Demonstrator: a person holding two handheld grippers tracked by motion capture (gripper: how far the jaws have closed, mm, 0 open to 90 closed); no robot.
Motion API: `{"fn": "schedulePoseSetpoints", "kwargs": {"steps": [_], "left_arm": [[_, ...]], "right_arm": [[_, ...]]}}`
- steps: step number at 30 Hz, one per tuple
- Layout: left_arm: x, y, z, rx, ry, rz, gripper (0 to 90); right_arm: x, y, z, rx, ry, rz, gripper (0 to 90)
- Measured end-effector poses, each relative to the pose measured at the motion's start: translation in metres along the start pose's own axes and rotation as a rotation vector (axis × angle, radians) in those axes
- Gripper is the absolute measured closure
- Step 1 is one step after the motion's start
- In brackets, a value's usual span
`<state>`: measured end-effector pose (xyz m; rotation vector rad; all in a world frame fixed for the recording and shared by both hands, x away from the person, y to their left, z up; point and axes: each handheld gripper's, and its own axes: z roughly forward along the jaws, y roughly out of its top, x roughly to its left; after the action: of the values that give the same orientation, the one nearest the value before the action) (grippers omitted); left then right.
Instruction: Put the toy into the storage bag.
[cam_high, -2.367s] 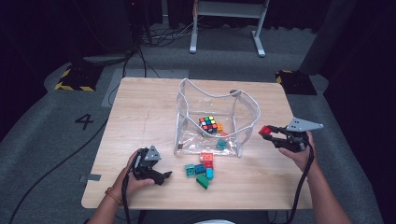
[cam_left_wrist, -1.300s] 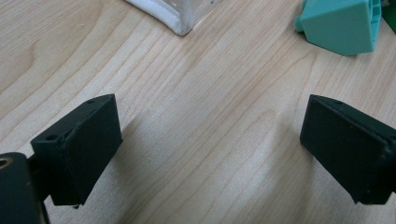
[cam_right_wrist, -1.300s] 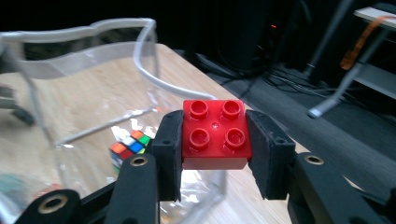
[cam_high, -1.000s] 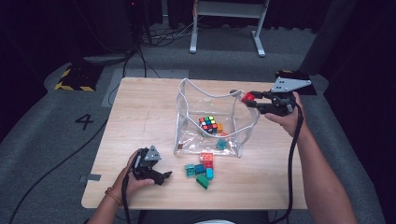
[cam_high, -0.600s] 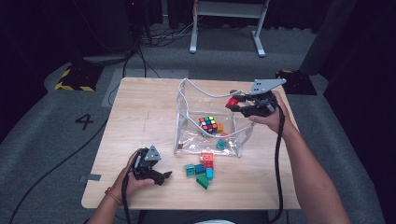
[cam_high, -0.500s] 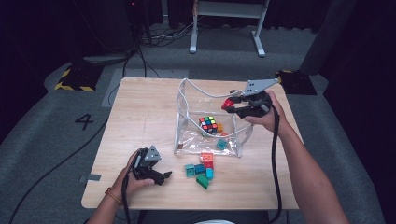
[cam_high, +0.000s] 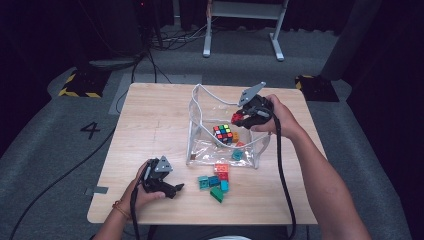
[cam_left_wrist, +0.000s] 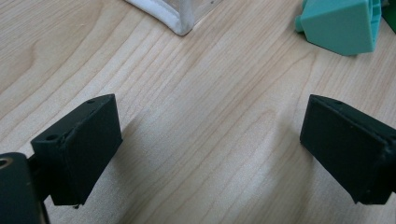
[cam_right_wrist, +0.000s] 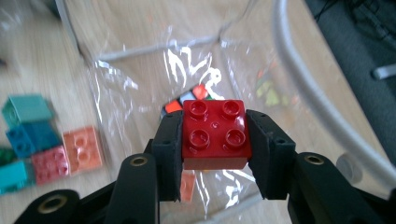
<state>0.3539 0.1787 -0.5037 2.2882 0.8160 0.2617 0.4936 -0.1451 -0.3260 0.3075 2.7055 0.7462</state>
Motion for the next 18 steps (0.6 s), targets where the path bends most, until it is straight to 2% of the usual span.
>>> {"fn": "schedulePoseSetpoints", "kwargs": {"steps": [1,7,12,18], "left_arm": [[0.000,0.000,0.000,0.000,0.000,0.000,5.5],[0.000,0.000,0.000,0.000,0.001,0.000,5.5],[0.000,0.000,0.000,0.000,0.000,0.002,5.5],[0.000,0.000,0.000,-0.001,0.000,-0.001,5.5]], "right_arm": [[-0.001,0.000,0.000,0.036,0.000,0.004,58.8],[-0.009,-0.010,0.006,0.137,0.019,0.069,58.7],[-0.014,-0.023,0.007,0.207,0.009,0.077,58.7],[-0.015,-0.032,0.008,0.210,0.021,0.090,58.4]]}}
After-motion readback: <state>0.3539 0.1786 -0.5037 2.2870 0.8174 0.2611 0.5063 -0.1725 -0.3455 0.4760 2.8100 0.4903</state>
